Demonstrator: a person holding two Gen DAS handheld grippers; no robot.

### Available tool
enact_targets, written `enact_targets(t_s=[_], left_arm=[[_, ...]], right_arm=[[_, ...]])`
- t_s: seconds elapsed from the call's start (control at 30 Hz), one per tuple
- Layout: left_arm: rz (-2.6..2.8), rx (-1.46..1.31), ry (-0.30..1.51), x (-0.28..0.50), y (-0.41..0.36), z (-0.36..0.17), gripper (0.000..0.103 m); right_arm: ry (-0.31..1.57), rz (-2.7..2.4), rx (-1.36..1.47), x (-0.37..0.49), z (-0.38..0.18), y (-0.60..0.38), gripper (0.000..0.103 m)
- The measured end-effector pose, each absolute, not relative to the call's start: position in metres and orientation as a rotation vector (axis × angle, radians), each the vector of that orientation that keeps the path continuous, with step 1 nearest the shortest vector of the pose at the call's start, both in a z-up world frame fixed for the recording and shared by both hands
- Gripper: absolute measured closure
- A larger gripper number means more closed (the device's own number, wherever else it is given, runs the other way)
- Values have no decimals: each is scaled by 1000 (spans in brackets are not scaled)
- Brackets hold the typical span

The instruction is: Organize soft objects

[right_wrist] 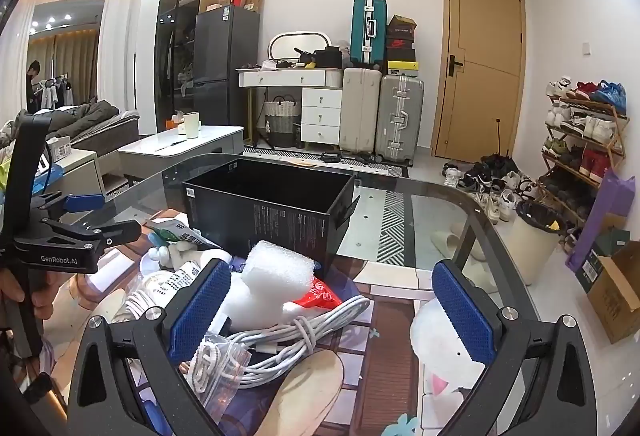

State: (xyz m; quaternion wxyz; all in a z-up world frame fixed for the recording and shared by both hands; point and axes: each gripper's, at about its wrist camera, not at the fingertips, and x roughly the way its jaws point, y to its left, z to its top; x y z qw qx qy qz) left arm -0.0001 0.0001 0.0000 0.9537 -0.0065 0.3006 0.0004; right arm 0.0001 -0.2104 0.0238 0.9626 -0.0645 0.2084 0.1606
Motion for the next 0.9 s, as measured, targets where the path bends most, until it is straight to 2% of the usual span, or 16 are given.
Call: enact_targets(t_s=[0.9], left_arm=[[-2,-21,596,1,1,2,0]], right_arm=[[443,334,-128,3,21,-208,0]])
